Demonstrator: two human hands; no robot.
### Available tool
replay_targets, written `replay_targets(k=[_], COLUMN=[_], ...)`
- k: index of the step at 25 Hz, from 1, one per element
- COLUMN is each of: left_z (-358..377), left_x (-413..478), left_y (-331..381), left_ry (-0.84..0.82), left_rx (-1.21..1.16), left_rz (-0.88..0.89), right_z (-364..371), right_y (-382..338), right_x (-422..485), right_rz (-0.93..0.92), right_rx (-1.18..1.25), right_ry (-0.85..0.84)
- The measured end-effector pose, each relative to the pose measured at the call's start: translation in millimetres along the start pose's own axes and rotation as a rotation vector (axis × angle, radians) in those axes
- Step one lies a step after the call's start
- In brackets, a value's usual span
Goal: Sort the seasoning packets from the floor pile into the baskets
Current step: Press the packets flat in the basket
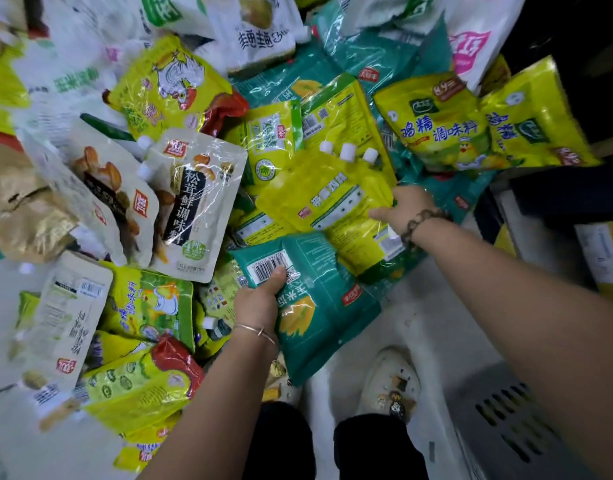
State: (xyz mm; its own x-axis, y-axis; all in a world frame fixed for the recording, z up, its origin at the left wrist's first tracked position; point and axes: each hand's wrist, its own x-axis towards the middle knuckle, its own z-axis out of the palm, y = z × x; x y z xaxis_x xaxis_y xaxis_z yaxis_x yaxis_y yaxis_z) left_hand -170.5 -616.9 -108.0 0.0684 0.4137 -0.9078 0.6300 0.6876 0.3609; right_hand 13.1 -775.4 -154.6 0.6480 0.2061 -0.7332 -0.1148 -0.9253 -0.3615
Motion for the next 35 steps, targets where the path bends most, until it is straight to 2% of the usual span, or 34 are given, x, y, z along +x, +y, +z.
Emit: replay_targets(k=[3, 5, 8, 14, 18, 21, 26, 28, 32, 35], left_z=[-4.7, -7.7, -17.3, -31.2, -25.2, -12.6, 25.2, 43.8, 83.8, 113.6], left_x=[-14.6, -32.6, -65.0, -170.7, -241.1, -285.1, -340.1, -362.6, -401.0, -411.7], left_y=[9.9, 22.5, 42.4, 77.7, 78.7, 59.3, -3.5, -37.9, -107.9, -163.5], left_ry=[-0.025, -0.092, -0.181, -0.451, -0.604, -0.646, -0.743, -0.804, -0.969, -1.047], left_rx=[0.106, 0.21, 0.37, 0.657, 0.662, 0.675, 0.71, 0.787, 1.095, 1.227], left_rz=[0.122, 0.196, 0.301, 0.407, 0.466, 0.533, 0.516, 0.573, 0.842, 0.902], right_z=[9.7, 6.9, -4.4, -42.5, -65.8, -71.8, -60.1, -49.2, -18.0, 10.2], right_y=[11.6, 11.7, 7.2, 20.6, 38.0, 67.2, 144.0, 177.0, 247.2, 292.2], right_x=[-39.6, -74.9, -137.4, -274.7, -359.3, -420.5, -510.1, -538.3, -575.0, -575.3], right_rz=[0.064, 0.128, 0.204, 0.369, 0.42, 0.463, 0.629, 0.709, 0.887, 0.988], right_rx=[0.296, 0.384, 0.439, 0.506, 0.556, 0.641, 0.776, 0.806, 0.901, 0.972], right_ry=[0.048, 0.196, 0.378, 0.615, 0.735, 0.812, 0.913, 0.945, 0.988, 0.961])
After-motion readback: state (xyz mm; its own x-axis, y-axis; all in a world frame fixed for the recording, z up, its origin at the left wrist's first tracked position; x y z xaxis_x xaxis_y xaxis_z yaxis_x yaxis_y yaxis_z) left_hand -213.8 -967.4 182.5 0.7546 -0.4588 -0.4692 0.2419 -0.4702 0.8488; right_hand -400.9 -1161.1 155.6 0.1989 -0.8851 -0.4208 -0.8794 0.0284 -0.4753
